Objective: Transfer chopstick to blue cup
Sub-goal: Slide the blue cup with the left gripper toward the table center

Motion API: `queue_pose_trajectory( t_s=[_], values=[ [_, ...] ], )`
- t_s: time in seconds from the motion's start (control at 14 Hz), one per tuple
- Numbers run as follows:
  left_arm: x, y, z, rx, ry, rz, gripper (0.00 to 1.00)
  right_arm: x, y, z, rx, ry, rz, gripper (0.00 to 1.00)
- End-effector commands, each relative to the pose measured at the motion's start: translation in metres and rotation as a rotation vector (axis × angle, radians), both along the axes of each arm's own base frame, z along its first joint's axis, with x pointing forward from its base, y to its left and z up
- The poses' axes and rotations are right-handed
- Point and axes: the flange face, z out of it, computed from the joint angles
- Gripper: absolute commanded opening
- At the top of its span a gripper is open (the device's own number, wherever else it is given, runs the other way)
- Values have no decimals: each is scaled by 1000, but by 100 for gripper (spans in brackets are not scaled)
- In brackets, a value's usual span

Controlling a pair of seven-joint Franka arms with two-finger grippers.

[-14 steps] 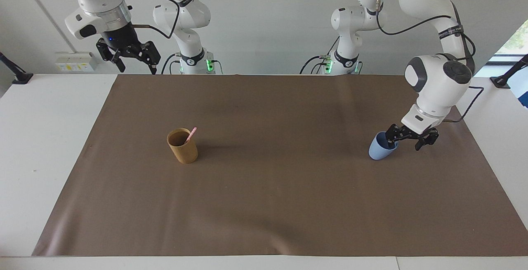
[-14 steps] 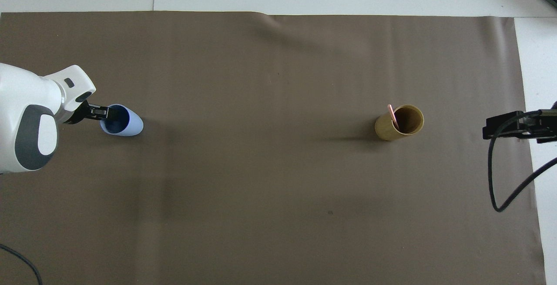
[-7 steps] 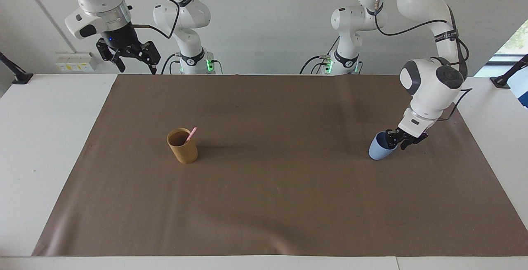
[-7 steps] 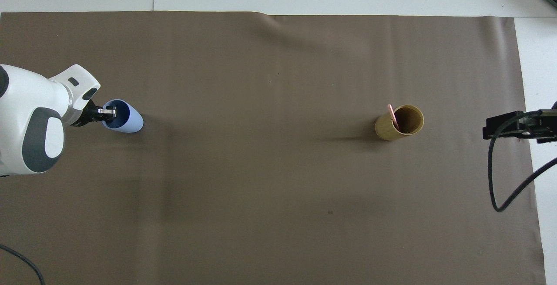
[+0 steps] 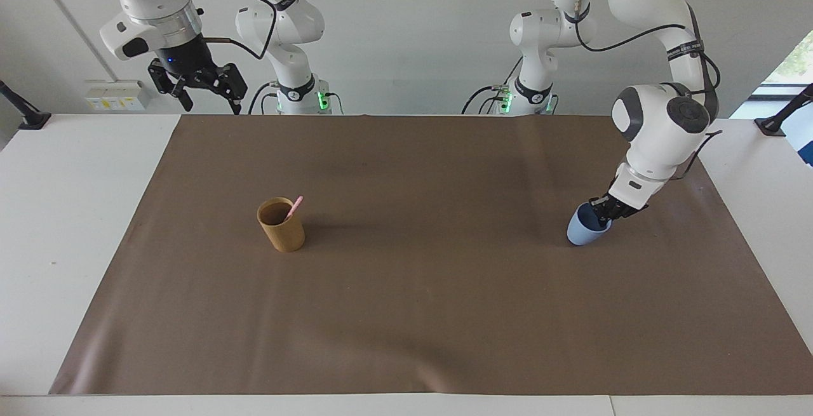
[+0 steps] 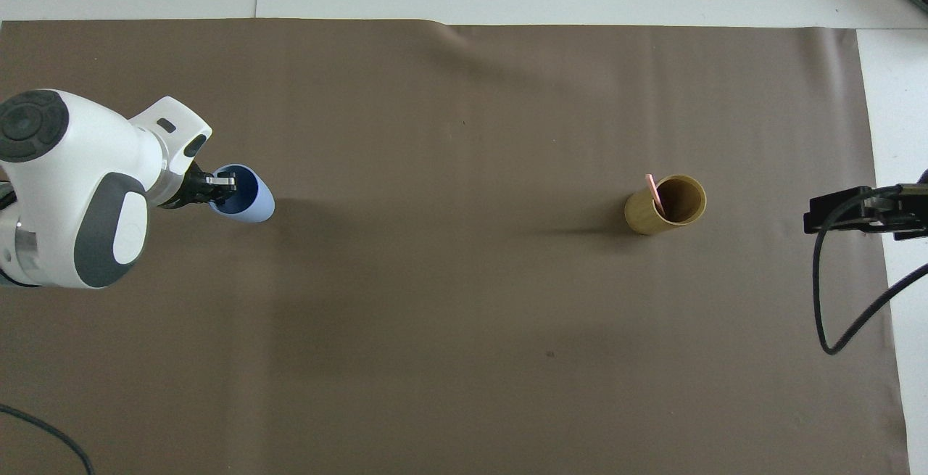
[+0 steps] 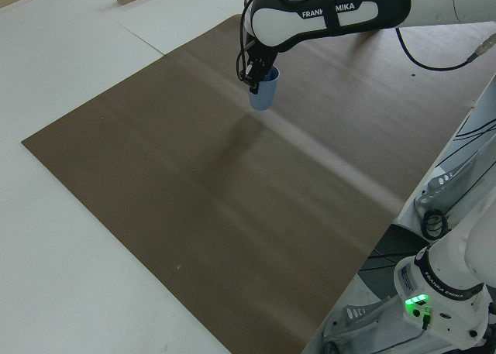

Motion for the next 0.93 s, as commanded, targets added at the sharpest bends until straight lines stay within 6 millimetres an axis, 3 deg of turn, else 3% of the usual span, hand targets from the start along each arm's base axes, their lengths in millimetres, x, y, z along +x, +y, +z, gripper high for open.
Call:
queue_pose_trajectory(
  t_s=[0.0,0.14,0.36,0.71,0.86],
  values=[
    [-24,-75,5,0,7,9,0,-7,-5,0,7,-10,17,100],
    [-43,-142,-9,-7,-1,39,0,-7,-5,1,8,-12,18,100],
    [-70,-209,-21,-29,-29,55,0,-7,-5,0,8,-10,18,100],
    [-103,-270,-21,-78,-49,24,0,-7,-5,0,8,-10,18,100],
    [-99,-281,-30,-131,-69,42,0,-7,-5,0,8,-10,18,100]
  ],
)
